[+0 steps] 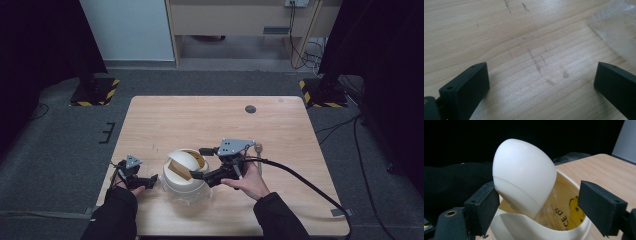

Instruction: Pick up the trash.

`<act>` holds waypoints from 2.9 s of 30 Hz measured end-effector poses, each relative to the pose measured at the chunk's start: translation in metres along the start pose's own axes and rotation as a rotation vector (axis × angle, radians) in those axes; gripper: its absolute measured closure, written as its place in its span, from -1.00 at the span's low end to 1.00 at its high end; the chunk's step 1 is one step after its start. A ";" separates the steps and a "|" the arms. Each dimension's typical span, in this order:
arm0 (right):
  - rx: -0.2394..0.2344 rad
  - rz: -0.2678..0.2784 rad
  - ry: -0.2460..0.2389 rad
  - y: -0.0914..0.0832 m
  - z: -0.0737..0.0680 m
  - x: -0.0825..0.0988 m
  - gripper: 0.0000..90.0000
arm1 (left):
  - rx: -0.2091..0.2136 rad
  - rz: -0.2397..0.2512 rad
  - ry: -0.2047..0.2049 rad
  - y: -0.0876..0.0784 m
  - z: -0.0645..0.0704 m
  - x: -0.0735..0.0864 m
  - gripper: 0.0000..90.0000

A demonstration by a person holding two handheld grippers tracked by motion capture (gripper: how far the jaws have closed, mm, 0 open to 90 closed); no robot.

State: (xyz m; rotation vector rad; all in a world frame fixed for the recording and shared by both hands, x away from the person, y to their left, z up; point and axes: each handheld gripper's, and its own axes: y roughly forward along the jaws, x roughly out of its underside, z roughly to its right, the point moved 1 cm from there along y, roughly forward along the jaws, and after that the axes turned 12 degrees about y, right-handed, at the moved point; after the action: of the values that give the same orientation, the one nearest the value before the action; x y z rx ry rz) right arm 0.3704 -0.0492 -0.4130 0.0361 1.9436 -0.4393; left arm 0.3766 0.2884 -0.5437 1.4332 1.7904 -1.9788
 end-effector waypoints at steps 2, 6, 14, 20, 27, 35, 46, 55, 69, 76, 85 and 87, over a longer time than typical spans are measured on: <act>0.022 0.009 -0.014 -0.006 0.000 -0.005 -0.56 | 0.000 0.000 0.000 0.000 0.000 0.000 -1.00; 0.034 0.024 -0.029 -0.017 -0.001 -0.013 -0.55 | 0.000 0.000 0.000 0.000 0.000 0.000 -1.00; 0.155 0.126 -0.041 -0.069 0.007 -0.038 -0.46 | 0.000 0.000 0.000 0.000 0.000 0.000 -1.00; 0.343 0.163 -0.018 -0.111 0.028 -0.029 -0.45 | 0.002 0.000 0.002 0.000 0.000 0.000 -1.00; 0.542 0.128 0.076 -0.132 0.063 0.007 -0.33 | 0.007 0.003 0.008 0.001 0.001 -0.001 -1.00; 0.708 0.034 0.163 -0.124 0.098 0.049 -0.21 | 0.007 0.003 0.008 0.001 0.001 -0.001 -1.00; 0.818 -0.155 0.328 -0.107 0.134 0.084 0.01 | 0.008 0.003 0.008 0.001 0.001 -0.001 -1.00; 0.792 -0.200 0.380 -0.092 0.145 0.096 0.24 | 0.016 -0.002 0.010 0.000 0.000 -0.003 -0.96; 0.837 -0.239 0.354 -0.086 0.151 0.104 0.77 | 0.008 -0.017 -0.025 -0.010 -0.004 -0.010 -0.53; 0.797 -0.237 0.364 -0.089 0.148 0.099 0.78 | 0.000 0.033 -0.039 -0.016 -0.004 -0.017 -0.47; 0.720 -0.059 0.340 -0.108 0.135 0.072 0.78 | -0.023 0.147 -0.062 -0.029 -0.004 -0.027 -0.43; 0.701 -0.016 0.331 -0.113 0.130 0.065 0.78 | -0.032 0.180 -0.065 -0.034 -0.004 -0.030 -0.42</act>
State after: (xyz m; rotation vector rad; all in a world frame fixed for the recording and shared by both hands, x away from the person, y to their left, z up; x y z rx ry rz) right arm 0.4328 -0.2074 -0.4835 0.5747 2.0137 -1.1651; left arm 0.3743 0.2867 -0.4983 1.4463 1.5984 -1.8769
